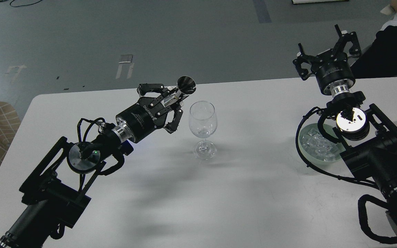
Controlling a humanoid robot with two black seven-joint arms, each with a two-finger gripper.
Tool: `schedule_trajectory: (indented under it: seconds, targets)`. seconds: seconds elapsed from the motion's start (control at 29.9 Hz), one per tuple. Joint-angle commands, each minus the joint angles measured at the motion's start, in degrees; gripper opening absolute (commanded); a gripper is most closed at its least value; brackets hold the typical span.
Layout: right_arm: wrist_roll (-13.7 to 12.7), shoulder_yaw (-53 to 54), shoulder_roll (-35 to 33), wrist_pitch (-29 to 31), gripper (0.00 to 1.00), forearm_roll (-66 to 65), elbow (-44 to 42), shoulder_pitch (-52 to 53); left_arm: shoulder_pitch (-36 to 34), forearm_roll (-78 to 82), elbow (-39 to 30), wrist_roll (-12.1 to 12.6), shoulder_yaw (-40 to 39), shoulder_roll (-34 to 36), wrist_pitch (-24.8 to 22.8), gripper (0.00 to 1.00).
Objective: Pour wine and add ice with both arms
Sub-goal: 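Tilt the jigger with the left gripper to pour into the glass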
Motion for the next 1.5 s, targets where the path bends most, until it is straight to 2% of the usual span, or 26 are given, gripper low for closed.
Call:
schedule_trajectory:
  seconds: [0.0,1.04,1.17,1.47]
  targets:
    - [-0.09,0.02,-0.08,0.00,1.00,0.00,-0.24,0.11,-0.76,0.31,-0.04,1.45,-0.04,-0.05,-0.03,0.26]
    - [0.08,0.02,-0.43,0.08,1.00,0.00,0.46,0.11,-1.54,9.36,-0.48,3.13,0.04,-0.05,-0.29,0.25]
    - [0.08,0.02,-0.52,0.08,1.00,0.00,0.55,0.02,-2.69,10.07,-0.48,5.58,-0.04,0.30,-0.11,0.25]
    - [0.00,0.02,-0.61,0.08,1.00,0.00,0.99,0.02,-3.31,13.22,-0.48,5.59,0.04,0.66,-0.38,0.25]
